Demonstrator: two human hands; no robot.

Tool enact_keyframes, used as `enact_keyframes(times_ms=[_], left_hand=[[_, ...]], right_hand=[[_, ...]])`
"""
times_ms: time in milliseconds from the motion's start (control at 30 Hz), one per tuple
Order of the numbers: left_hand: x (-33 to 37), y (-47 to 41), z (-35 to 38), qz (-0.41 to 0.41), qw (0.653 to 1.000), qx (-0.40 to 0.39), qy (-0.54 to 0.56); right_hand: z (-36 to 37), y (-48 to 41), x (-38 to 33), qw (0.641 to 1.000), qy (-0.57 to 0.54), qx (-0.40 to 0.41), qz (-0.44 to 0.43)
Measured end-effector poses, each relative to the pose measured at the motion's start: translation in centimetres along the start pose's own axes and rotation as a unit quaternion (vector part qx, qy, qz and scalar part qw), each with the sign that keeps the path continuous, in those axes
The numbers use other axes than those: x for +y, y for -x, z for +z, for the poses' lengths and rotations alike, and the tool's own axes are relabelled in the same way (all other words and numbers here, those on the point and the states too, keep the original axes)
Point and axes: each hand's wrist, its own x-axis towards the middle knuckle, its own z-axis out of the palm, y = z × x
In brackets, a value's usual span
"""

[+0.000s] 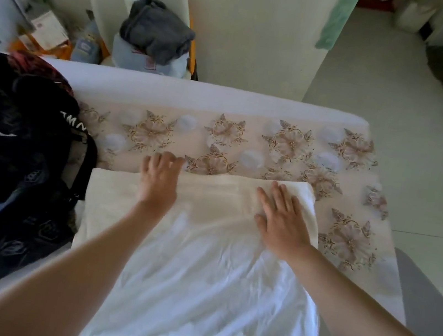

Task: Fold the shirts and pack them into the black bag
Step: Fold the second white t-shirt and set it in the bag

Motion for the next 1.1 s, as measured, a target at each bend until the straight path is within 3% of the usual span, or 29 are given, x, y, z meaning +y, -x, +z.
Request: enact_keyframes(times_ms=[33, 100, 200, 267, 367, 433, 500, 600, 667, 733, 767, 967, 1100], left_hand=[[2.1, 0.4, 0.0, 0.013, 0.998, 0.011, 0.054], [6.7, 1.9, 0.4, 0.115, 0.984, -0.026, 0.132], [11.5, 4.9, 2.2, 0.268, 0.947, -0.138, 0.115], [12.5, 6.5, 3.7, 0.273, 0.943, -0.182, 0.064], [14.0, 6.6, 3.6, 0.216, 0.955, -0.202, 0.039], [16.3, 5.3, 2.4, 0.205, 0.962, -0.162, 0.078], [19.2, 3.7, 1.7, 0.246, 0.953, -0.127, 0.119], [23.7, 1.4, 0.9, 0.404, 0.892, -0.185, 0.088], [26.0, 0.6, 0.7, 0.506, 0.832, -0.227, -0.012], [27.4, 0.5, 0.6, 0.555, 0.787, -0.250, -0.098], [27.6, 0.5, 0.5, 0.560, 0.781, -0.251, -0.113], [25.8, 0.9, -1.9, 0.564, 0.781, -0.194, -0.187], [23.1, 1.3, -4.5, 0.538, 0.820, -0.133, -0.144]], right_hand=[[0.0, 0.7, 0.0, 1.000, -0.004, 0.029, 0.011], [0.5, 2.5, 0.2, 0.997, -0.019, 0.072, 0.029], [2.3, 5.9, 2.2, 0.995, -0.026, 0.081, 0.055], [3.4, 8.0, 4.2, 0.994, -0.041, 0.046, 0.094], [4.0, 9.7, 5.9, 0.992, -0.037, 0.011, 0.123], [4.0, 10.3, 6.0, 0.991, -0.051, 0.004, 0.125], [3.9, 11.4, 5.8, 0.988, -0.072, 0.018, 0.132], [4.1, 13.0, 5.8, 0.983, -0.094, 0.040, 0.150], [4.1, 13.9, 5.9, 0.982, -0.096, 0.046, 0.156], [3.7, 14.7, 6.2, 0.982, -0.096, 0.043, 0.156], [3.5, 15.1, 6.3, 0.982, -0.101, 0.038, 0.158], [2.0, 17.1, 5.4, 0.960, -0.202, 0.041, 0.191], [0.4, 17.3, 3.0, 0.932, -0.306, 0.004, 0.196]])
